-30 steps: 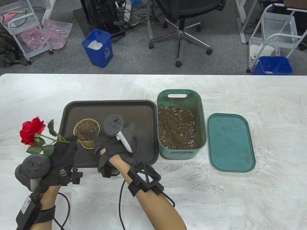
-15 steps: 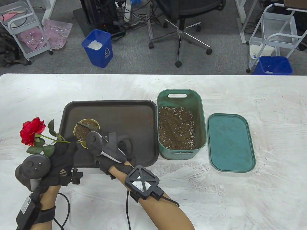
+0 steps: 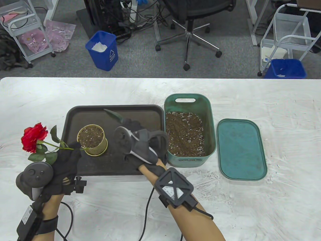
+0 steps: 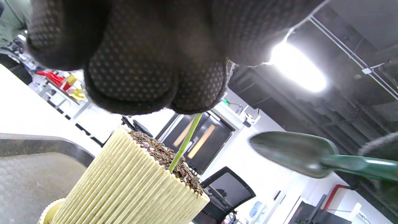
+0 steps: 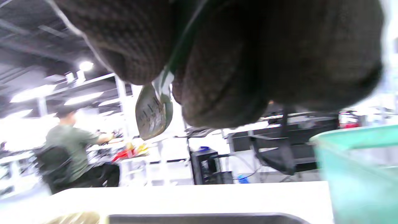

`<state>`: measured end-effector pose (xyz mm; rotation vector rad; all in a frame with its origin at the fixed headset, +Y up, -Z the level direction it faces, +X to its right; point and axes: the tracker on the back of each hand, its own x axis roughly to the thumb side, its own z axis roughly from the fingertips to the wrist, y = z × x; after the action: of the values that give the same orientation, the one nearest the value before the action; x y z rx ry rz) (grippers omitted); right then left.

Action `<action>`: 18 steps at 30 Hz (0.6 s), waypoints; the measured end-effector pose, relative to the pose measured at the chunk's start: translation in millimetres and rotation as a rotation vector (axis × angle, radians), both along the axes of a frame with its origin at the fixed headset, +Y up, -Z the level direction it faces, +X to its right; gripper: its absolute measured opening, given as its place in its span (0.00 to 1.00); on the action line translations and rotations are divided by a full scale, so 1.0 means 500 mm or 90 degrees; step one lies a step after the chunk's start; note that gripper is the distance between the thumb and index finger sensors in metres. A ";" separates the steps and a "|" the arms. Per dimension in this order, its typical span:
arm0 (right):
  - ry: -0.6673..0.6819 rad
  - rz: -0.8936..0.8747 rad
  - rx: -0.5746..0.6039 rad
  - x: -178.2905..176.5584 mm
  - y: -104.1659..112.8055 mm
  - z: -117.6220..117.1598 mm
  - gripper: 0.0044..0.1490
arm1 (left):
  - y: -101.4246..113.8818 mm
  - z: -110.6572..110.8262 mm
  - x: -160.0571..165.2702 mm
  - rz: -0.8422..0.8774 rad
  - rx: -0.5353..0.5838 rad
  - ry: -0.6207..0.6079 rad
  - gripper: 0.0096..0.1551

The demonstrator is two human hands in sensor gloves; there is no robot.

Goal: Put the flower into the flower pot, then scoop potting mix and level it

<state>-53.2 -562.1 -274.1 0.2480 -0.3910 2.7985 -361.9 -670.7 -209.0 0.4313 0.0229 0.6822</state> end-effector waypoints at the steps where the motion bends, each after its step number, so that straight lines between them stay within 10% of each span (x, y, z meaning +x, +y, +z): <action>1: -0.040 -0.037 -0.010 0.042 0.021 -0.010 0.34 | 0.000 0.000 0.000 -0.002 0.001 0.001 0.25; 9: -0.243 -0.026 -0.054 0.278 0.076 -0.080 0.33 | -0.002 0.000 -0.003 0.011 -0.004 0.007 0.25; 18: -0.288 0.046 -0.332 0.347 -0.077 -0.168 0.33 | -0.003 0.001 -0.004 0.017 -0.006 0.014 0.25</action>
<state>120.2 -600.5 -358.1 -0.4994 0.2669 2.8850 -364.0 -672.3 -208.7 0.4311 0.0530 0.7027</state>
